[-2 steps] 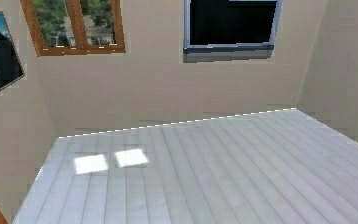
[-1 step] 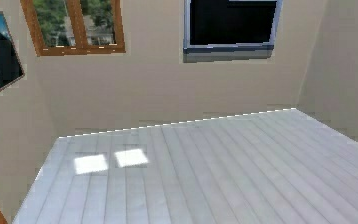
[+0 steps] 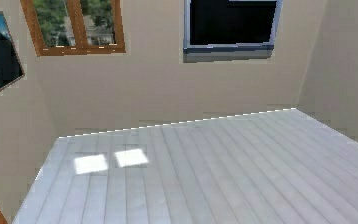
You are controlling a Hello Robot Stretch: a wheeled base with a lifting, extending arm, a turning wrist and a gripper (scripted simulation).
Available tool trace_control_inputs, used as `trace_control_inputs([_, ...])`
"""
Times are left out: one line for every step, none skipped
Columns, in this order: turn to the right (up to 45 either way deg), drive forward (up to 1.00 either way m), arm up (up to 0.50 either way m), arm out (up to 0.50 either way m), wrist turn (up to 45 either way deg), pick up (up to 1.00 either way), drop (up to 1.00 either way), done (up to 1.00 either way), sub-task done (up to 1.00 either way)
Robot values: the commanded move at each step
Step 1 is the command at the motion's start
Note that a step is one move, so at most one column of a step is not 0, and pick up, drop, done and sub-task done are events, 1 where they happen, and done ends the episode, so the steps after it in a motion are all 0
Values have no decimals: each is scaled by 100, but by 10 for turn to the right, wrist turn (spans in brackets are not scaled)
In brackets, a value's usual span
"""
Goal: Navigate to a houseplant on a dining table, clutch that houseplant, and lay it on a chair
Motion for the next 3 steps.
trace_control_inputs([0, 0, 0, 26, 0, 0, 0, 0, 0])
trace_control_inputs([0, 0, 0, 0, 450, 0, 0, 0, 0])
trace_control_inputs([0, 0, 0, 0, 450, 0, 0, 0, 0])
